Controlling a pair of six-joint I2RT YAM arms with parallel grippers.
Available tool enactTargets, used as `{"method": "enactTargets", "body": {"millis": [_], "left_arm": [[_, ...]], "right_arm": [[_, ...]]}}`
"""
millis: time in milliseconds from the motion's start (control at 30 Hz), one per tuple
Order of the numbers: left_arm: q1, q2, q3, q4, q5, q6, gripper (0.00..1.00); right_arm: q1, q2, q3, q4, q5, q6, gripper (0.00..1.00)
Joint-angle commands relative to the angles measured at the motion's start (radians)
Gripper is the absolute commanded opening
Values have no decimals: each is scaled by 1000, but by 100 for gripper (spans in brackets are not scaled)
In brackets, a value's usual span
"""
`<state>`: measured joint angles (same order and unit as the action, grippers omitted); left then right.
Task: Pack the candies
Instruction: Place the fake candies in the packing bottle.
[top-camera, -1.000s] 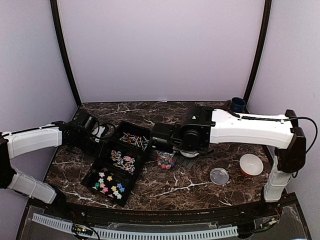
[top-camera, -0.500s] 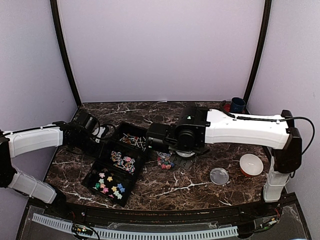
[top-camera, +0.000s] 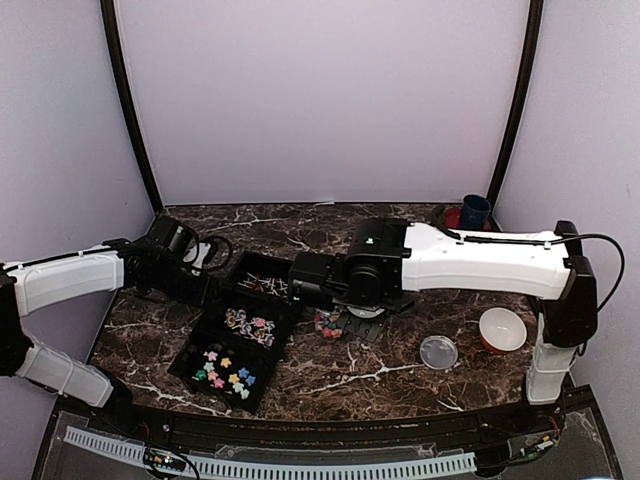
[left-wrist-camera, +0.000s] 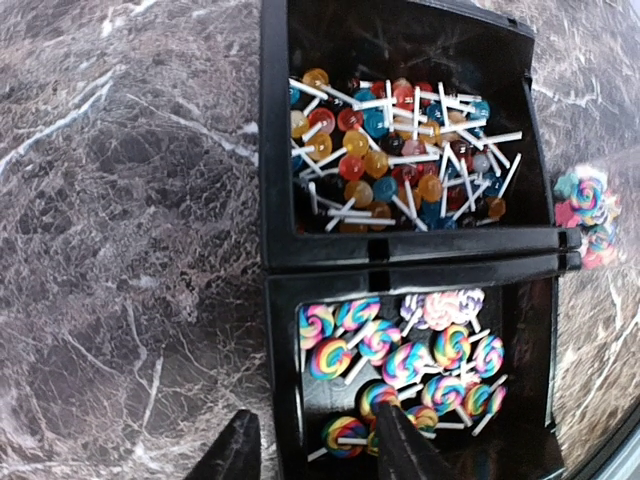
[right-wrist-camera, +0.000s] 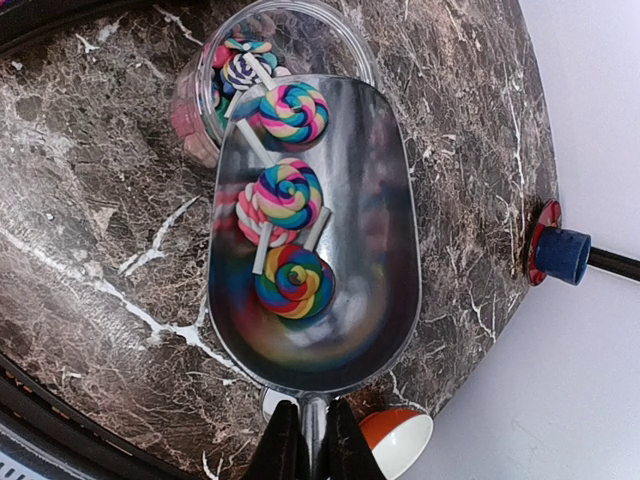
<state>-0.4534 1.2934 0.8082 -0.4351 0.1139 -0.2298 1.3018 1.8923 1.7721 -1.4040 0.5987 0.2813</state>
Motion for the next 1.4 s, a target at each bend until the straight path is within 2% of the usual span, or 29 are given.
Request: {"method": "enactTargets", "body": {"millis": [0, 167, 300, 533, 767, 867, 967, 1100, 1367], "left_arm": [[0, -45, 49, -2, -9, 13, 51], [-1, -46, 93, -9, 33, 7, 68], [-14, -29, 127, 3, 76, -10, 73], [-47, 4, 176, 14, 76, -27, 75], [-61, 15, 167, 38, 119, -34, 75], [-74, 27, 173, 56, 134, -42, 76], [-89, 49, 201, 82, 166, -52, 77], [-107, 90, 265, 87, 170, -52, 78], [-127, 124, 267, 119, 198, -70, 78]], "right_arm": [[-5, 6, 31, -10, 24, -6, 0], [-18, 10, 36, -10, 37, -12, 1], [-22, 16, 35, -10, 48, -13, 3], [-22, 38, 30, -10, 76, -17, 7], [-23, 30, 58, 0, -20, -33, 11], [-23, 43, 71, -10, -5, -31, 12], [-23, 61, 65, -7, 42, -49, 10], [-16, 65, 65, -3, 140, -63, 0], [-5, 71, 78, 15, 155, -86, 0]]}}
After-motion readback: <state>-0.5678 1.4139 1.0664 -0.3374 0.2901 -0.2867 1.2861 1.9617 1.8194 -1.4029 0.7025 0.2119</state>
